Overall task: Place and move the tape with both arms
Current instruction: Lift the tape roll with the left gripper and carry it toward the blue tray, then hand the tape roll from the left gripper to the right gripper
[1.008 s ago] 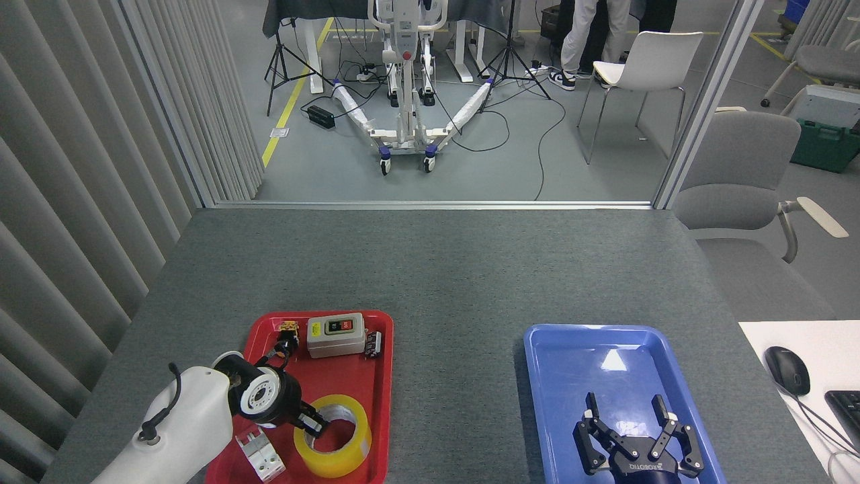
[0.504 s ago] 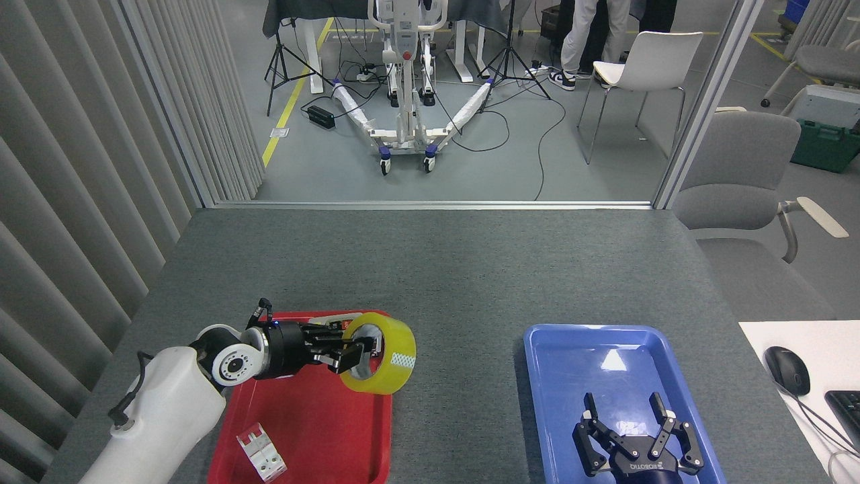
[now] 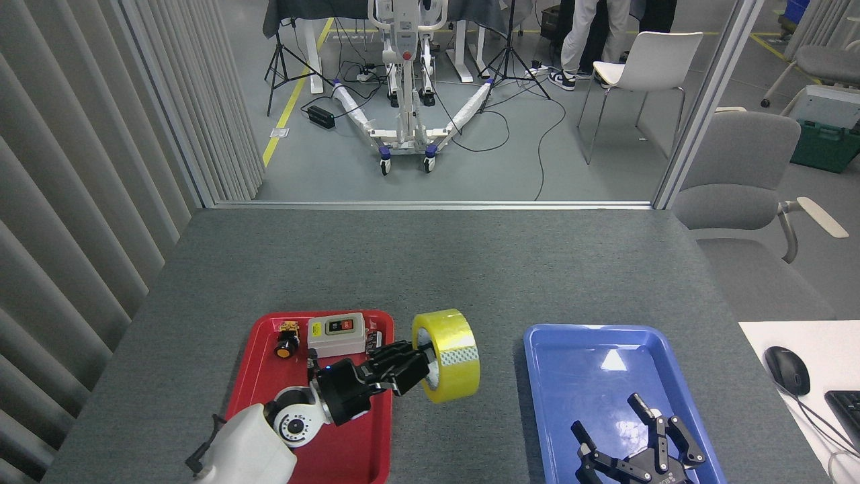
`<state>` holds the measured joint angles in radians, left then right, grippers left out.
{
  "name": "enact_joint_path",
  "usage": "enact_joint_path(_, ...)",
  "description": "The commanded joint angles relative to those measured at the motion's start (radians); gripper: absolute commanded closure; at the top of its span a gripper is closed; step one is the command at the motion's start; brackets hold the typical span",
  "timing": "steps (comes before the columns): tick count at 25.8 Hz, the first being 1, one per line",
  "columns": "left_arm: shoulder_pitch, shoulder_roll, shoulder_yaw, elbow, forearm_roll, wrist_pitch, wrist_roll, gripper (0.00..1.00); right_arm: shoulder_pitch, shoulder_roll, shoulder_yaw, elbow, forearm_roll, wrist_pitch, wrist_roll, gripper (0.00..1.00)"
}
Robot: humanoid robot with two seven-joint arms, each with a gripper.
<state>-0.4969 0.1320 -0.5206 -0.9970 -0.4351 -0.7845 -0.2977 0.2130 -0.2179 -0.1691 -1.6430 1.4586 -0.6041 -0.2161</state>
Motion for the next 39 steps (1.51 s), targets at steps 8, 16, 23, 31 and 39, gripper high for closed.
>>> enact_joint_path(8, -0.034, -0.032, -0.079, 0.046, 0.044, -0.001, -0.077, 1.0, 0.009, -0.011, -0.064, -0.017, -0.027, -0.181, -0.009, 0.0)
enact_joint_path(16, -0.029, -0.035, -0.18, 0.028, 0.055, -0.001, -0.077, 1.0, -0.011, -0.006, -0.006, -0.018, -0.029, -0.181, -0.008, 0.0)
enact_joint_path(23, -0.031, -0.052, -0.208, 0.032, 0.058, -0.001, -0.075, 1.0, -0.003, -0.031, 0.08, -0.057, -0.029, -0.181, -0.008, 0.0)
enact_joint_path(31, -0.031, -0.052, -0.21, 0.035, 0.064, -0.001, -0.075, 1.0, 0.123, -0.126, 0.128, -0.126, -0.061, -0.181, -0.008, 0.0)
enact_joint_path(39, -0.031, -0.051, -0.228, 0.029, 0.062, -0.001, -0.07, 1.0, 0.043, -0.11, 0.298, -0.115, -0.053, -0.181, -0.002, 0.0)
